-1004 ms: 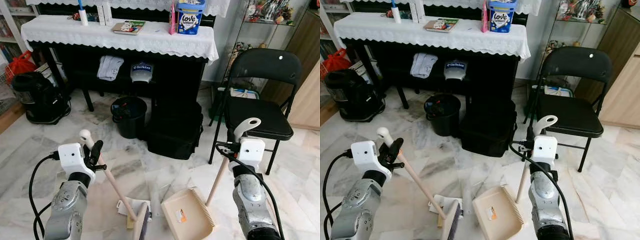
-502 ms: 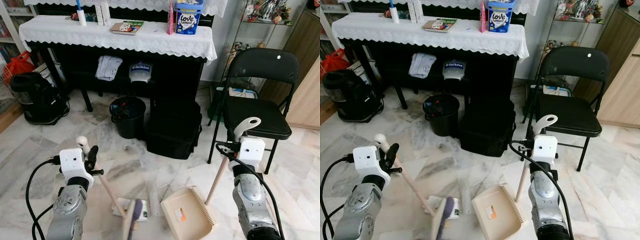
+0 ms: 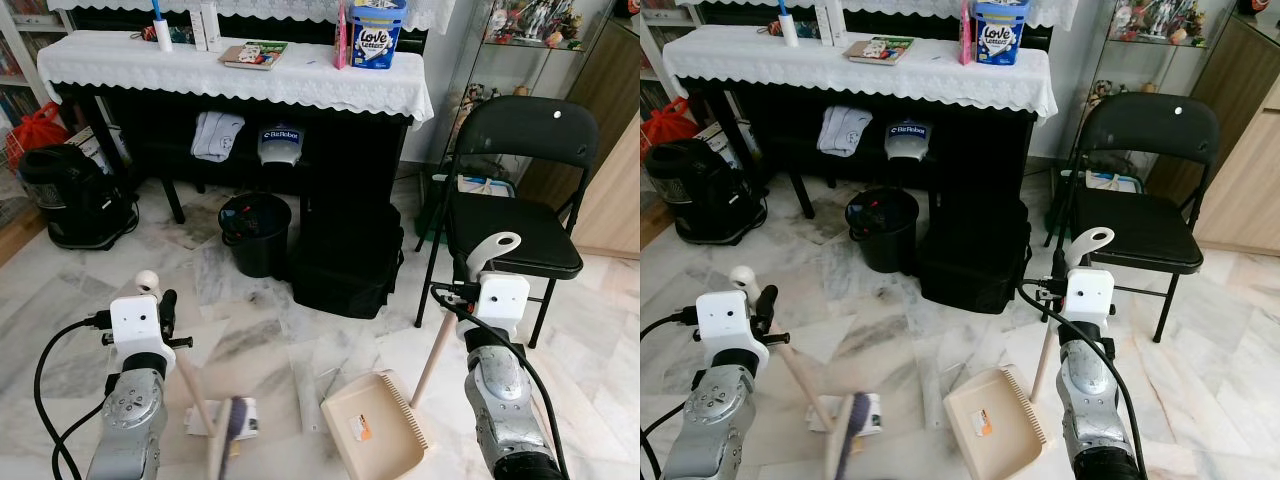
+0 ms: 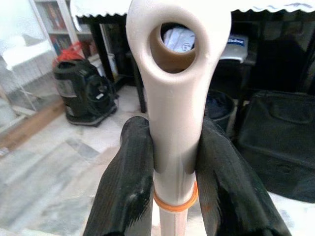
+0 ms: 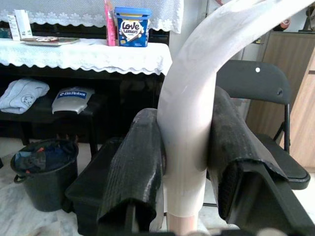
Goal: Sweep floor
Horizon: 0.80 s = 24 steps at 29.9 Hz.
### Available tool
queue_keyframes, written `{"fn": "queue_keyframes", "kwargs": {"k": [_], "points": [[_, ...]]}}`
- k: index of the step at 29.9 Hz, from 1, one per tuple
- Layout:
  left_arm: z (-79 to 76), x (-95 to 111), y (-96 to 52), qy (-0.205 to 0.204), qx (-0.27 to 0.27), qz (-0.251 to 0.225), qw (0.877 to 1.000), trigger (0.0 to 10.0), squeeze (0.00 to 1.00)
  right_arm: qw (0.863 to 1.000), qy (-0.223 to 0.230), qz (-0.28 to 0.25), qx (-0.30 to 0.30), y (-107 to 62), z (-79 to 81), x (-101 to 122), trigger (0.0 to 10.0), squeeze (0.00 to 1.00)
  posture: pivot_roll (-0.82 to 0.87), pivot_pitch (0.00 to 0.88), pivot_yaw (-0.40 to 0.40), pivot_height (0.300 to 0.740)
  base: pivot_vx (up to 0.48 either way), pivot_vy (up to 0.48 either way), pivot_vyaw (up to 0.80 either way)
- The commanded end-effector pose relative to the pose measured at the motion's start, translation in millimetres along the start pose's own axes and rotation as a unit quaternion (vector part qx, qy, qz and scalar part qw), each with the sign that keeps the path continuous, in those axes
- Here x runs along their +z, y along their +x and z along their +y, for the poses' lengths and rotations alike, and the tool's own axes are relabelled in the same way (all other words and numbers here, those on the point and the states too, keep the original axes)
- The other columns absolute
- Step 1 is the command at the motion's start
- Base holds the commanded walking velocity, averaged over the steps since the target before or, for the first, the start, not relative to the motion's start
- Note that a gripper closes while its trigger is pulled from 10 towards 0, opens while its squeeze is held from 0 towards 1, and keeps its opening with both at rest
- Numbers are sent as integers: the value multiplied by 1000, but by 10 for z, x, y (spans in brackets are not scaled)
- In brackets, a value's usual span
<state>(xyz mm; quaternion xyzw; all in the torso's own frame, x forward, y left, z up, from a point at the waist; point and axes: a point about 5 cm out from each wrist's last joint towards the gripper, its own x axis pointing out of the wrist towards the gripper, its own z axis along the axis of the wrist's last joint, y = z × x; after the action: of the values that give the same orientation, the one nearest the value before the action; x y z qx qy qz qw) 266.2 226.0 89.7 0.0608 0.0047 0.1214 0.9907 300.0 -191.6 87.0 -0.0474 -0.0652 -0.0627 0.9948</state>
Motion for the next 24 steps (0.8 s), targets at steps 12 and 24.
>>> {"fn": "queue_keyframes", "kwargs": {"k": [12,24], "points": [[-33,65,15,3,1,-23,1000,10000,0,1000,3,-24,1,58,7,96,10000,0,-13,0,-24,740,0,0,0],[-7,305,72,-49,11,-80,996,10000,0,1000,5,-25,3,59,20,99,10000,0,-10,0,-27,740,0,0,0]]}}
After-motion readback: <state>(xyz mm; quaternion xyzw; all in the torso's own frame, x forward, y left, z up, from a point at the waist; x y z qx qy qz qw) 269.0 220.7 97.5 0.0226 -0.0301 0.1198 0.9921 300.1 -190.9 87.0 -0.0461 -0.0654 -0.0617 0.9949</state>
